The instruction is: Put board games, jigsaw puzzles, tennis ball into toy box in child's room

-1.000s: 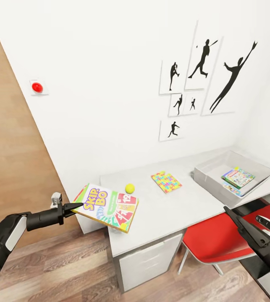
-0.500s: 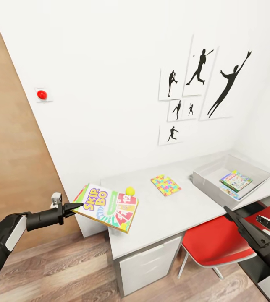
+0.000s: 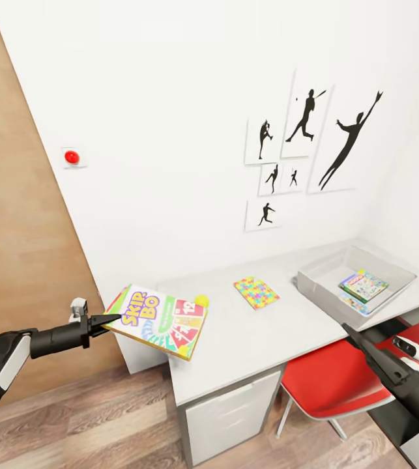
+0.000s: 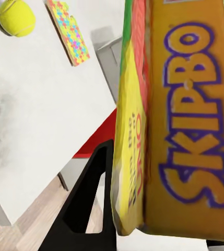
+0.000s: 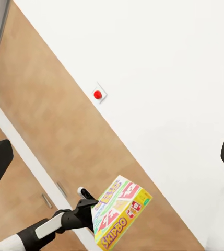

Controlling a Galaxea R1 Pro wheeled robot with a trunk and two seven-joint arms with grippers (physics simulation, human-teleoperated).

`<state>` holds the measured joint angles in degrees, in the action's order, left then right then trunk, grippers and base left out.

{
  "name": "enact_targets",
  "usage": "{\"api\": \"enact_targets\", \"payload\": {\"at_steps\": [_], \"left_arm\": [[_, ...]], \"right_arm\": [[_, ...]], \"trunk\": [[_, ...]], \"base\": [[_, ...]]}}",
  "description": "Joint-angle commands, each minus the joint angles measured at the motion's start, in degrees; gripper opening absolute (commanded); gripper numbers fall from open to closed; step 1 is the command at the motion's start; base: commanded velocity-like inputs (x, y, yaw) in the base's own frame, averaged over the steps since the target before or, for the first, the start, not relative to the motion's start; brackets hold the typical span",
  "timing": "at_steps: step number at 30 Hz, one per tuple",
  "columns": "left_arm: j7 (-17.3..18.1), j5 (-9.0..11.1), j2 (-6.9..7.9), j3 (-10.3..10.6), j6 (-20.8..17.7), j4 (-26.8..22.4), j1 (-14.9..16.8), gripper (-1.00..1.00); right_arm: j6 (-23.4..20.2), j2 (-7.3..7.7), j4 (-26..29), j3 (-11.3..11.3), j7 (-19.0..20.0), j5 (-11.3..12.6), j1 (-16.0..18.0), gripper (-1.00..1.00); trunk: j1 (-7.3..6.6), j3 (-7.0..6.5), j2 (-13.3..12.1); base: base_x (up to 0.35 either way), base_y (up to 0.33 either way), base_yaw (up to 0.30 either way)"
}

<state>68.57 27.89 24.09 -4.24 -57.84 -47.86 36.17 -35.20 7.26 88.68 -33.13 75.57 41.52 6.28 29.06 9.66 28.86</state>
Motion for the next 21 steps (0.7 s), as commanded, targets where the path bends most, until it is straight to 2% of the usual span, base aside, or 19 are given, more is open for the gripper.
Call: {"api": "enact_targets", "payload": {"at_steps": [1,8,15,21], "left_arm": [[0.2,-0.07,0.06,0.01,-0.15,-0.01,0.04,-1.0],[0.97,-0.2,0.33,0.17,-0.08,-0.02,0.04,-1.0],[1.11,-0.2,0.32,0.12,-0.08,-0.02,0.04,-1.0],[1.12,-0.16,0.28,0.11,-0.08,-0.03,0.04,-1.0]], "right_arm": [[-0.46,-0.02,0.01,0.02,0.03,0.01,0.05,1.0],[0.25,-0.79,0.09,0.54,-0.36,-0.85,0.04,1.0],[0.3,-0.92,0.09,0.45,-0.25,-0.91,0.05,1.0],[0.31,-0.86,0.09,0.37,-0.18,-0.86,0.05,1.0]], "trunk": [[-0.2,-0.18,-0.33],[-1.73,-2.1,-3.13],[-3.27,-4.02,-5.94],[-3.27,-4.59,-5.94]], "base": [[0.0,0.0,0.0],[0.0,0.0,0.0],[0.0,0.0,0.0],[0.0,0.0,0.0]]}}
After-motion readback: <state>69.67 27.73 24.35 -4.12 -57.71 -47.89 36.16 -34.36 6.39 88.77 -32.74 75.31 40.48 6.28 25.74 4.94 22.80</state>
